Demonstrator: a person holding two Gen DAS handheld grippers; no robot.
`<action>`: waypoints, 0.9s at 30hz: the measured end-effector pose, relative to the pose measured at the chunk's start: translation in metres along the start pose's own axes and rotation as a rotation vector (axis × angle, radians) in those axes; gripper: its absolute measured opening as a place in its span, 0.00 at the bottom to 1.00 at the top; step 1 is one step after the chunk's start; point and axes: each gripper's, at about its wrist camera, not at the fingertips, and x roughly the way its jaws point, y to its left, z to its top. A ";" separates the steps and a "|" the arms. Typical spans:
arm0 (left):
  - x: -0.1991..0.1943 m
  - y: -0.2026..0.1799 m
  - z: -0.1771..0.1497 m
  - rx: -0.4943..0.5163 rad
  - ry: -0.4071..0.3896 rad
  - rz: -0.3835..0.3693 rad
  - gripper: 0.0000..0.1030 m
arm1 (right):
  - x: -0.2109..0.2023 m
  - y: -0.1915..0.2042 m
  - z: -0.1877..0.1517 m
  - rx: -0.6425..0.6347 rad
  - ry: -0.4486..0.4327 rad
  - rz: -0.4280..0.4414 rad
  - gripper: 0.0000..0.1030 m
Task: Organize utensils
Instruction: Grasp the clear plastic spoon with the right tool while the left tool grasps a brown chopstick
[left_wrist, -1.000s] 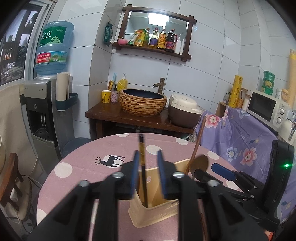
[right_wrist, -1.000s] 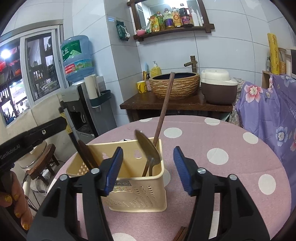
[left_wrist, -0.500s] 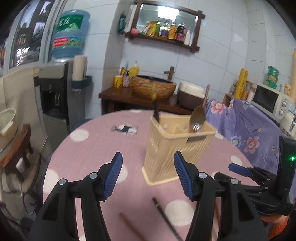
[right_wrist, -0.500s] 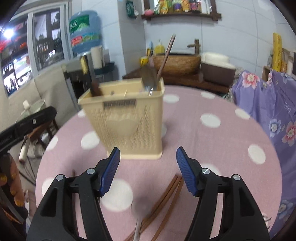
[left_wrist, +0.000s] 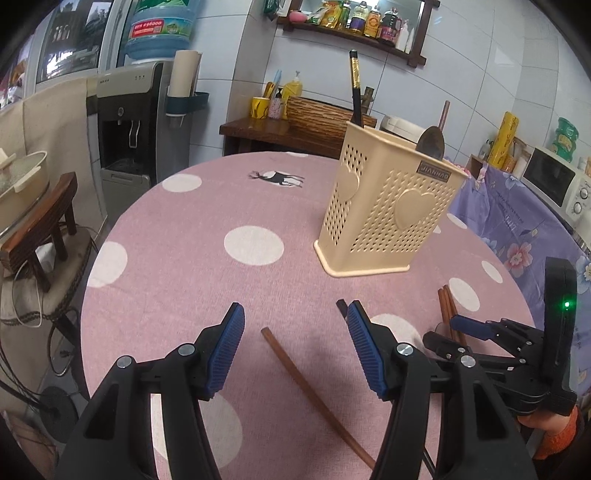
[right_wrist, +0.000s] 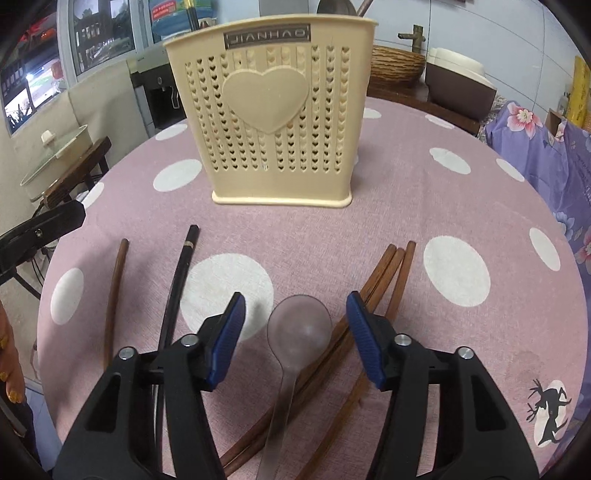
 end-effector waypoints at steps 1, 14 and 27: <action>0.001 0.001 -0.001 -0.003 0.005 -0.002 0.56 | 0.001 0.001 -0.002 -0.007 -0.001 -0.003 0.50; 0.006 -0.001 -0.013 0.000 0.043 0.004 0.56 | -0.006 -0.005 -0.001 0.031 -0.027 0.005 0.36; 0.032 -0.003 -0.026 0.002 0.186 0.050 0.36 | -0.055 -0.012 -0.005 0.113 -0.148 0.025 0.36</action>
